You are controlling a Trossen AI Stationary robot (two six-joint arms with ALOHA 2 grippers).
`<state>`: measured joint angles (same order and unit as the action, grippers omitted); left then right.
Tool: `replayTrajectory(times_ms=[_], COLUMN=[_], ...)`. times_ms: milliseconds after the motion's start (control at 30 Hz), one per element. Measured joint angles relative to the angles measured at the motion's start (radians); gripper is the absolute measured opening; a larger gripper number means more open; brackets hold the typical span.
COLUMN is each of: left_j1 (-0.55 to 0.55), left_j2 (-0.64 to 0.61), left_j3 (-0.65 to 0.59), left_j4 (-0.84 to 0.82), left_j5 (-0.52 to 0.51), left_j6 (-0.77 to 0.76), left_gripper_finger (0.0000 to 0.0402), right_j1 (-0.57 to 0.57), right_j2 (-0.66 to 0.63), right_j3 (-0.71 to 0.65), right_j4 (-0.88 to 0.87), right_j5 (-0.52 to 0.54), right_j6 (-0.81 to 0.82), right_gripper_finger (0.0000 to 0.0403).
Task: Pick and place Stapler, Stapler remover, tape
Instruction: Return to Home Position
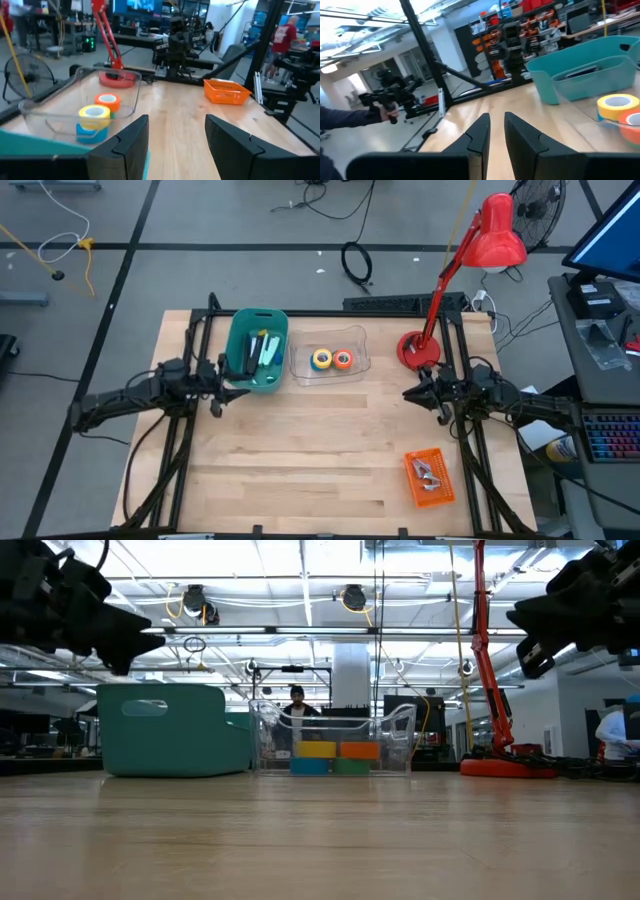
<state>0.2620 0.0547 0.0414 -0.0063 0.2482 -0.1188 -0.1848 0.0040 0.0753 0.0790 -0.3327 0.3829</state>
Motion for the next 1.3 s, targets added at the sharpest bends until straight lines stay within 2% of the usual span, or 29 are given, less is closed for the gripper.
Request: replayTrajectory(times_ms=[233,433,833,1300], left_j1=[-0.102,-0.148,-0.151,-0.151], left_j2=[0.005,0.003,0.014,0.013], left_j3=[0.0,0.0,0.0,0.0], left_j4=[0.004,-0.018,-0.045,-0.044], left_j5=[-0.156,-0.261,-0.25,-0.25], left_j6=[0.041,0.103,0.032,0.03], left_gripper_finger=[0.0198,0.0198,0.0198,0.0198], right_j1=[0.0,0.0,0.0,0.0], right_j2=[0.006,0.01,0.011,0.011], right_j3=[0.0,0.0,0.0,-0.001], right_j4=[-0.008,-0.016,-0.015,0.015], right_j5=[0.024,0.075,0.071,0.068], right_j6=[-0.011,-0.027,-0.057,-0.055], right_gripper_finger=[0.005,0.005,0.005,0.005])
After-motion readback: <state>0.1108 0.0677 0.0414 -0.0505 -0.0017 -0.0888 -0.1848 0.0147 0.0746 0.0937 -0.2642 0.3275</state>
